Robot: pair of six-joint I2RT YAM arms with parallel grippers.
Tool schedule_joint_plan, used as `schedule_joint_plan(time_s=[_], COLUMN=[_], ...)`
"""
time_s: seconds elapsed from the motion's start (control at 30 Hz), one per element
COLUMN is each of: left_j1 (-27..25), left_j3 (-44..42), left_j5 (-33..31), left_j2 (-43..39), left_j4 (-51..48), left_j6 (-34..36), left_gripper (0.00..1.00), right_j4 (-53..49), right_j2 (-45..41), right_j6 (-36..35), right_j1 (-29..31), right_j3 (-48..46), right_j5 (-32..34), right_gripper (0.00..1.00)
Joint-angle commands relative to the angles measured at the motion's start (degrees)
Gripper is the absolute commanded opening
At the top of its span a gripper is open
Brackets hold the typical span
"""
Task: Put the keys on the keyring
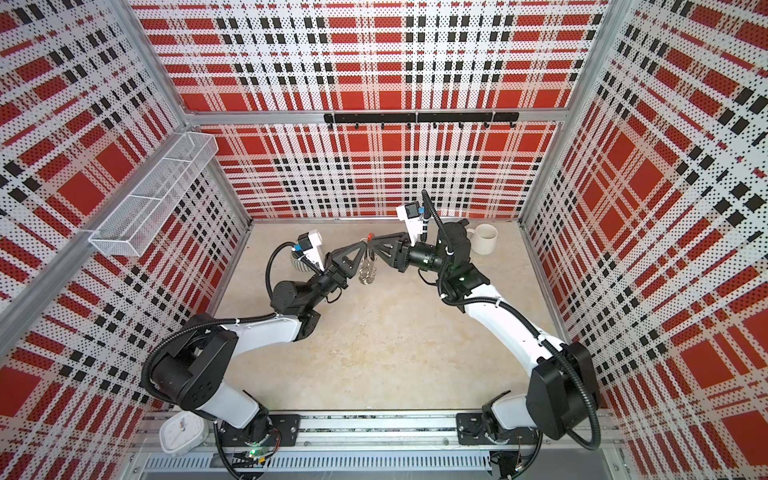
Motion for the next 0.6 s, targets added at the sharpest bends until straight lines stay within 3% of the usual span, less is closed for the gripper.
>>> schedule_joint_plan(time_s=[0.0,0.33,0.57], left_j1=[-0.62,-0.89,-0.89], left_j3=[2.49,2.08,2.05], left_j5=[0.97,0.99,1.78], left_j2=[0.1,0.02,0.45], left_j4=[5.92,5.91,5.58], left_j6=[-0.1,-0.19,-0.28], left_gripper=[0.0,0.0,0.0], right_j4=[2.05,2.93,0.93], right_j2=[0.03,0.04,-0.49], right_j6=[0.36,0.79,-0.74], right_j1=[-0.21,-0.24,-0.27], right_j3=[-0.24,-0.77,0.07], right_j5=[-1.16,-1.36,-0.66], right_gripper=[0.25,0.05,0.0])
